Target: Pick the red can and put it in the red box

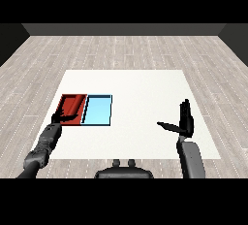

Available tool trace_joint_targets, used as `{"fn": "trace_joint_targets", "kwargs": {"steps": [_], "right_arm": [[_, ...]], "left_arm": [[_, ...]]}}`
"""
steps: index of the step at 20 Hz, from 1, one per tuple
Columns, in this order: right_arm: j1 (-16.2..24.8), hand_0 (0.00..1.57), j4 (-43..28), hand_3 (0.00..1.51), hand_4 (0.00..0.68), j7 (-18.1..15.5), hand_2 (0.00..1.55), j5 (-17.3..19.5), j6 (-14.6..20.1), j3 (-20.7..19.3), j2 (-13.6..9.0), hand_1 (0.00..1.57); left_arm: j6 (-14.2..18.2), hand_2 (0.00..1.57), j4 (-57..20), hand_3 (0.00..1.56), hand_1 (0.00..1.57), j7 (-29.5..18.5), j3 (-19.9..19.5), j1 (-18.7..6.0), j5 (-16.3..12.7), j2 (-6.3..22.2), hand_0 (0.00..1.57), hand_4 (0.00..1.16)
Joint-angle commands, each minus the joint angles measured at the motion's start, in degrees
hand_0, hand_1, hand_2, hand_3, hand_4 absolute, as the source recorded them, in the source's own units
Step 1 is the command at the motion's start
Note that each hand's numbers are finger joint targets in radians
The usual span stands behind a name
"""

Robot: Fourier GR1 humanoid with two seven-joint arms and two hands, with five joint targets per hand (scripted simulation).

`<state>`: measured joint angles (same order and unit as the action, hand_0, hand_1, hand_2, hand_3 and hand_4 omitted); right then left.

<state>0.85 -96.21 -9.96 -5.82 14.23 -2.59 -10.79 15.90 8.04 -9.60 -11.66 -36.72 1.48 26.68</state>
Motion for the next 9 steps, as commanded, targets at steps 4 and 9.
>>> {"fn": "trace_joint_targets", "kwargs": {"steps": [4, 9], "right_arm": [[0.4, 0.00, -4.1, 0.00, 0.000, -0.2, 0.00, -0.2, -1.9, 0.8, -1.0, 0.00], [1.9, 0.00, -7.5, 0.00, 0.000, -0.1, 0.00, -3.6, -5.6, 3.3, 0.1, 0.00]], "left_arm": [[-6.4, 0.00, 12.4, 0.00, 0.00, -21.0, -10.4, 1.3, -11.1, -0.2, 0.00, 0.00], [-18.3, 0.00, 22.9, 0.00, 0.00, -32.6, -10.7, 3.6, -15.2, -6.9, 0.00, 0.00]]}}
